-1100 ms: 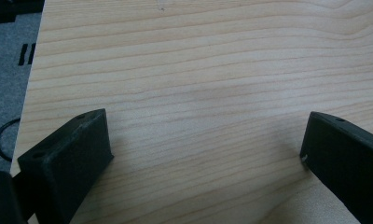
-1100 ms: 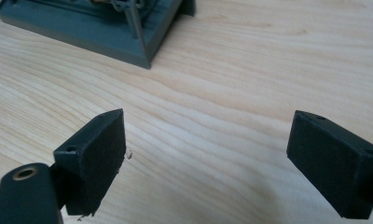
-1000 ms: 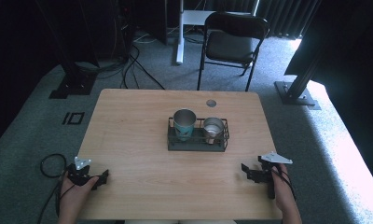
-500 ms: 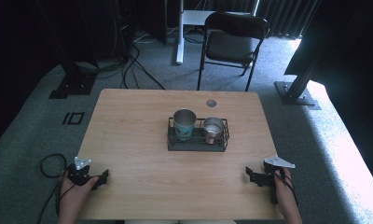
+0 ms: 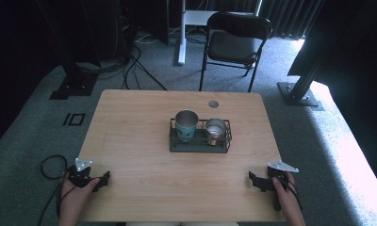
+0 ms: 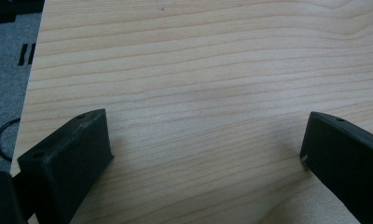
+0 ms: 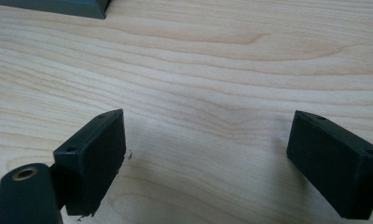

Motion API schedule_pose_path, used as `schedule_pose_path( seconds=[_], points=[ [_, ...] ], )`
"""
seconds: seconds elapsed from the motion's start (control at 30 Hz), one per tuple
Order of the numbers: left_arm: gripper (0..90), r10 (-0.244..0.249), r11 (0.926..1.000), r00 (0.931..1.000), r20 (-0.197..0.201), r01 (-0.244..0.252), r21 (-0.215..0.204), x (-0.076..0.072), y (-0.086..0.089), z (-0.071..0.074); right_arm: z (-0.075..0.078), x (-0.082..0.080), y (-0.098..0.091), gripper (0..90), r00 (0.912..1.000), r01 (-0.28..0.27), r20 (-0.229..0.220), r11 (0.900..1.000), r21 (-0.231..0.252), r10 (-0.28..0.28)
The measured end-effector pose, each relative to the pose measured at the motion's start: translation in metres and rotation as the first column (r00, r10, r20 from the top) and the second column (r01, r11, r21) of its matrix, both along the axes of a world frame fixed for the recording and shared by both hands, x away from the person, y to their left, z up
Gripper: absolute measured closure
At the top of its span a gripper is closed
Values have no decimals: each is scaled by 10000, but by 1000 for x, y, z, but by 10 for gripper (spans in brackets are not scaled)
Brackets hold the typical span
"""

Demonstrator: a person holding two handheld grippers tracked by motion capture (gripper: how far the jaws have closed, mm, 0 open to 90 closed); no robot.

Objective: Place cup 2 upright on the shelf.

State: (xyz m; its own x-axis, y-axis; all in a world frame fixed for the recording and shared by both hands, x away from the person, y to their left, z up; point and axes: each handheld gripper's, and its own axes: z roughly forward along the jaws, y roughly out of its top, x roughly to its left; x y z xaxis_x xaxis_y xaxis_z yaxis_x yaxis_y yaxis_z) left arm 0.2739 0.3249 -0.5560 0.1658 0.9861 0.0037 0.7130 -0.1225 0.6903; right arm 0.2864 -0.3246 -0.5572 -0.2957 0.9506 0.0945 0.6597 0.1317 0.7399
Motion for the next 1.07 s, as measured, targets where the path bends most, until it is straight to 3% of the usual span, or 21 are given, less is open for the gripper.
schedule_pose_path(
  seconds=[0.13,0.3,0.93,1.07],
  points=[
    [23,-1,10000,10000,1,1,0,0,0,0,0,-2,2,114,9999,-143,1,9997,-221,143],
    [23,-3,10000,10000,0,3,0,0,0,0,-1,-4,9,112,9961,-874,18,9912,-992,880],
    [22,-2,10000,10000,2,2,-3,0,0,0,-1,-3,9,106,9944,-1051,-23,9900,-938,1054],
    [23,-1,10000,10000,1,1,-3,0,0,0,-1,-2,14,106,9977,-677,-22,9933,-933,678]
  ],
)
